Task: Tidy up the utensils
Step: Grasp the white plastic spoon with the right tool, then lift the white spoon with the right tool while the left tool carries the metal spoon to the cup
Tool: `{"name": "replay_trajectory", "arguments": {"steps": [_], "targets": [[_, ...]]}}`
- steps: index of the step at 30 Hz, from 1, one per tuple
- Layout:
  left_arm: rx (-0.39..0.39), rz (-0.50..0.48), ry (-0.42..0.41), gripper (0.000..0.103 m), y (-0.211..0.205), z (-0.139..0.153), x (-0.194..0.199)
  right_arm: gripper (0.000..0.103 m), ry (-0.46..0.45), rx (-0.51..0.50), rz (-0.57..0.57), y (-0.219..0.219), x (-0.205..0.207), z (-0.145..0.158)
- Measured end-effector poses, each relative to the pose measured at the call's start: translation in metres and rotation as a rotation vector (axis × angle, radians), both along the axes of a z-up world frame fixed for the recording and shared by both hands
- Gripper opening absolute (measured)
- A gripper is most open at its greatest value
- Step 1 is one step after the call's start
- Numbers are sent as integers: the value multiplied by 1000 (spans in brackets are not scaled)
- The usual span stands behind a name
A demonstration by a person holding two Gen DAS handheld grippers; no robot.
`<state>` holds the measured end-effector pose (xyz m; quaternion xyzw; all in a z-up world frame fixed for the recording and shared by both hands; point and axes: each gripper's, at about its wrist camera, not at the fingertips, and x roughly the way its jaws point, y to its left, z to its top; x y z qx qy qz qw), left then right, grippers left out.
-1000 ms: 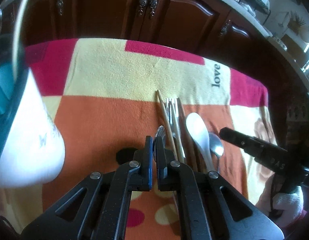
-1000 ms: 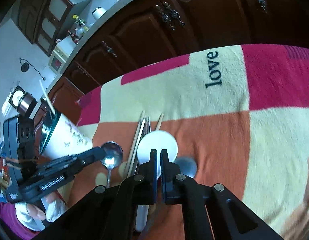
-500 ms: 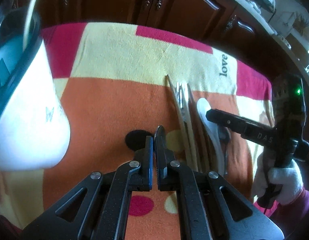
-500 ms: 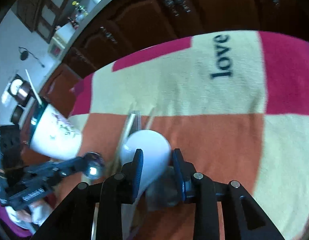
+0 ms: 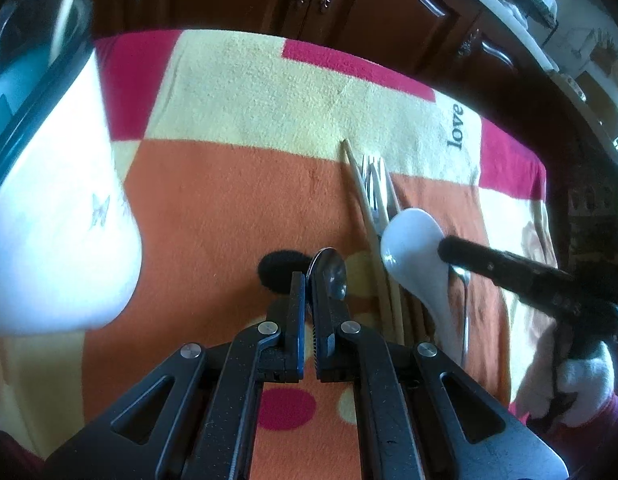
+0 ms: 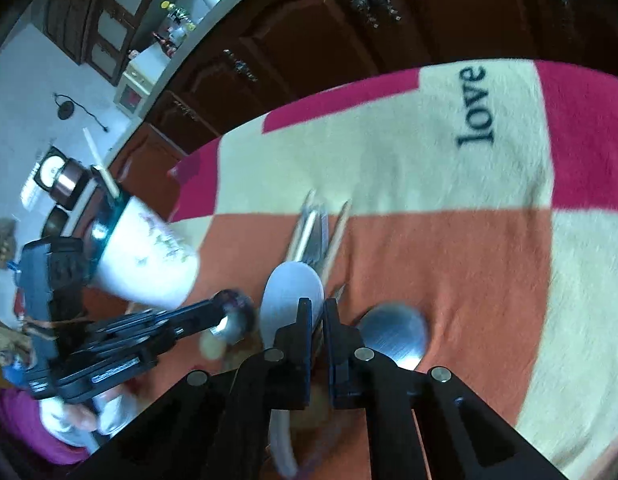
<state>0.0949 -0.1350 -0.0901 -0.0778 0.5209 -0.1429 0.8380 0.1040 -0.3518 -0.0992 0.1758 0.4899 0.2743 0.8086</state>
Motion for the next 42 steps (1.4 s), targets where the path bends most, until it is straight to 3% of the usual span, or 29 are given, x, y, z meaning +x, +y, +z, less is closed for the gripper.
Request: {"name": "replay_trajectory", "arguments": {"steps": [5,8,11,16,20,21,23,27,42], "targets": [[-4,1,7,2,2,-2,-2,5,-9,-92,21,10,-16,-2],[0,-2,13,2,2,-2,-2,6,-15,-52,3,3,-14,-2],[-2,2,18,3,1,-4,0,14,-14,-81,21,6,-10,-6],[-1,2,31,18,-4,-9,4,24,-10,-7,60,8,1,-11],[-1,-1,25,20,-7,-10,8,22,-7,-11,85,14,2,-12],[2,-3,22,20,-8,-10,8,16,-17,-34,86,15,0,-11],[9,-7,14,10,-9,-9,7,10,-30,-39,77,14,-5,-7],[-11,-26,-7,1,-9,1,-1,5,-91,-58,33,3,-24,14],[-115,-63,-154,1,21,89,-58,3,-264,2,-133,-2,-76,100]]}}
